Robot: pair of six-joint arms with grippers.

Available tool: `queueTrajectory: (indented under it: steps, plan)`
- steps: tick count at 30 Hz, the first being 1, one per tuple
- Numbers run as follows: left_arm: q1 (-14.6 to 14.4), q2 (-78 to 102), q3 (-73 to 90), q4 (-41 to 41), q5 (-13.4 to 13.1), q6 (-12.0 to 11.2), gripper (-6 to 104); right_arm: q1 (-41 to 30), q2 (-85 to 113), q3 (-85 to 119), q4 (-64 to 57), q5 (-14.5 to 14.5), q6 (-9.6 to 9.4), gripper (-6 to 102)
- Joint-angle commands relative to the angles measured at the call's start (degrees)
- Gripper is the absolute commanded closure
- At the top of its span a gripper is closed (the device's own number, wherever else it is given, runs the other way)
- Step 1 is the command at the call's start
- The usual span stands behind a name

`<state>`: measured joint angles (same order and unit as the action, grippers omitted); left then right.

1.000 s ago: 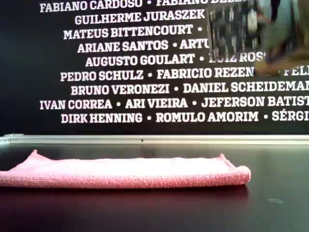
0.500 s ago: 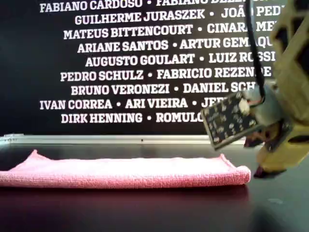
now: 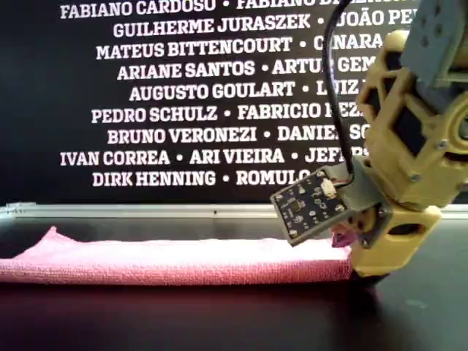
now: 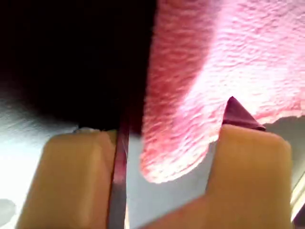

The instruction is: Fold a cloth

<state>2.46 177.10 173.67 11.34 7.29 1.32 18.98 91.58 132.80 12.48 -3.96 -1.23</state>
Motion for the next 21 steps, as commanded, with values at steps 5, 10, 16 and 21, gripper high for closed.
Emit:
queueTrajectory:
  steps: [5, 10, 16, 21]
  plan:
    - [0.9, 0.9, -0.8, -0.4, 0.4, 0.2, 17, 0.0, -3.0, -9.5, 4.9, 0.2, 0.44, 15]
    - [1.0, 0.9, -0.8, -0.4, 0.4, 0.2, 17, 0.2, -5.7, -13.2, 8.1, -0.2, 0.44, 15]
    - [1.0, 0.9, -0.8, -0.4, 0.4, 0.2, 17, 0.0, -5.8, -12.9, 8.8, -0.3, 0.44, 17]
    - [1.1, 0.9, -0.8, -0.4, 0.3, 0.2, 17, 0.4, -4.8, -11.9, 8.8, 0.2, 0.44, 39]
